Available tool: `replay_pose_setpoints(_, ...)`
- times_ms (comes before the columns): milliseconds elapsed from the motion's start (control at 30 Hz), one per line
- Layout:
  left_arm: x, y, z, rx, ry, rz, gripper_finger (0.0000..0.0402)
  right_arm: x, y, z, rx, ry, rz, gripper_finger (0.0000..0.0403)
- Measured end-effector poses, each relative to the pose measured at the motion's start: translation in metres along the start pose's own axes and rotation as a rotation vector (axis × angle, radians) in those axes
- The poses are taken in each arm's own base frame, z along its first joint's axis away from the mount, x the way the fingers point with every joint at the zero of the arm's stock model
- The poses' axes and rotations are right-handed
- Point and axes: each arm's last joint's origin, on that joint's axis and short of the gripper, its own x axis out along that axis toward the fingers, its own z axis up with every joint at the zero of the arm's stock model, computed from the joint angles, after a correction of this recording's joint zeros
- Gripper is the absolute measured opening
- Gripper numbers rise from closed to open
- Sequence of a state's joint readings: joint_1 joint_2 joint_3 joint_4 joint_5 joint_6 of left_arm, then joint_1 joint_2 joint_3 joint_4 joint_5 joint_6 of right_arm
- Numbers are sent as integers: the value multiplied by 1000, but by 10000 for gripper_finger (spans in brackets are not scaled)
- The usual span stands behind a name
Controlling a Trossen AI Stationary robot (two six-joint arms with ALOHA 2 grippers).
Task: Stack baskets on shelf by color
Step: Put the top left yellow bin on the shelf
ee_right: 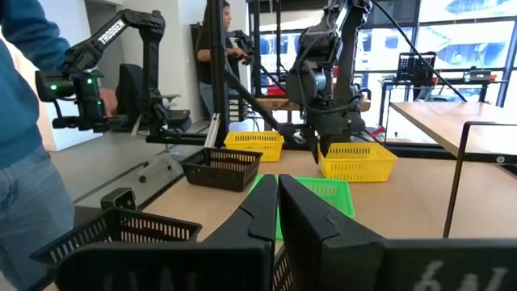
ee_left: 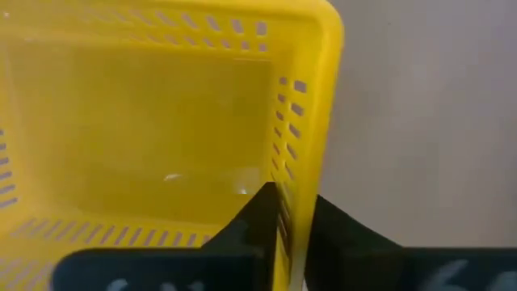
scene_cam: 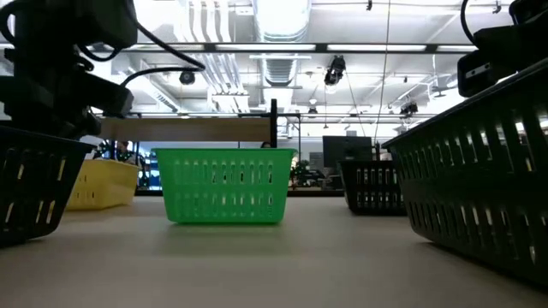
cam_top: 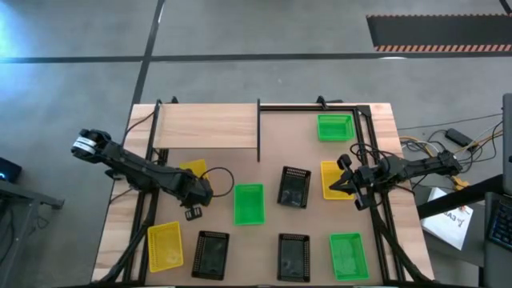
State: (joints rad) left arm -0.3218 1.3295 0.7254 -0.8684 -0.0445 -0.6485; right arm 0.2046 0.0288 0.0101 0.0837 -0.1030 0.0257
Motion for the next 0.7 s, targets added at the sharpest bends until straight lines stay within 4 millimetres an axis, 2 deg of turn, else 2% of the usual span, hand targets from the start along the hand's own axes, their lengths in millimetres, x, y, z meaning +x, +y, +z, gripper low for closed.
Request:
replay_pose_setpoints(100,-8,-1,1,-1,-18,-32,5,0,0,0,0,0,0,9)
replay_pose_setpoints(267,-36,-5,5,13,-72,-177,0,0,0,0,0,1,0,9)
replay_pose_setpoints(500,-91,-14,12,134,-167,-429,0,0,0,0,0,0,-1,9)
replay_pose_setpoints(700,-148,-26,32,186,-316,-547,0,0,0,0,0,0,0,9)
